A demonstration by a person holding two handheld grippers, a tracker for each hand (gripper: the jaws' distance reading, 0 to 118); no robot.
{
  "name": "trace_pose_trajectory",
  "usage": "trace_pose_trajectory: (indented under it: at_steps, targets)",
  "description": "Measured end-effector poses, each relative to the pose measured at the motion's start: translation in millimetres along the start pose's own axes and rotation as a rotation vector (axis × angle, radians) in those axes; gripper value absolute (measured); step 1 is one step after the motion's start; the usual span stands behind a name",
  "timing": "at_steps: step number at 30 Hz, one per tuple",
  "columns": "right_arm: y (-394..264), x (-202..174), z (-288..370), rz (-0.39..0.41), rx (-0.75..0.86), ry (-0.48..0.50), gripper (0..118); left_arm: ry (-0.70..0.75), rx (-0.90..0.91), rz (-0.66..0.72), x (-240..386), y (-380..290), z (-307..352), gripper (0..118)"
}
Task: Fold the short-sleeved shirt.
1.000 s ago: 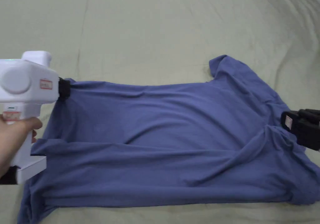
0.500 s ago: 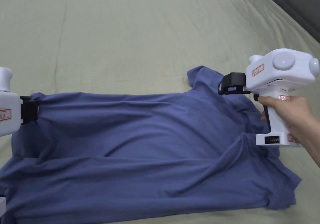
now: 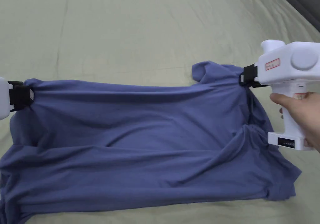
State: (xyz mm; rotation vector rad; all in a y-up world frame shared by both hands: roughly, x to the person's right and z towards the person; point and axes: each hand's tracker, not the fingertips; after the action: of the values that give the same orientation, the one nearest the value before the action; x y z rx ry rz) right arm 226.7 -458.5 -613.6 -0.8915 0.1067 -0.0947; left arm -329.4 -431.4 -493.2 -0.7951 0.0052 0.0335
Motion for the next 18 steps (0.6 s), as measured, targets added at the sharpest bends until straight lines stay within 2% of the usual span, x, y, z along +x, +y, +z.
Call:
trace_pose_trajectory:
  at_steps: [3,9,13,16,18]
  targets:
    - [-16.4,-4.0,42.9,0.07,0.067,0.001,6,0.022,0.017,-0.015,-3.0,-14.7,25.6,5]
    - [-85.4,2.1,113.4,0.082,0.112,0.029,6,0.064,-0.039,-0.03,-3.5,-65.3,59.3,5]
    - [-146.5,7.7,133.6,0.073,0.062,0.026,6,0.082,-0.137,-0.043,1.8,-103.5,57.2,5]
    - [-180.9,-1.3,133.9,0.125,-0.029,0.01,6,0.115,-0.229,-0.096,9.4,-127.7,42.7,5]
    - [-195.9,3.3,127.0,0.102,-0.082,0.026,6,0.136,-0.271,-0.142,15.8,-138.2,34.9,5]
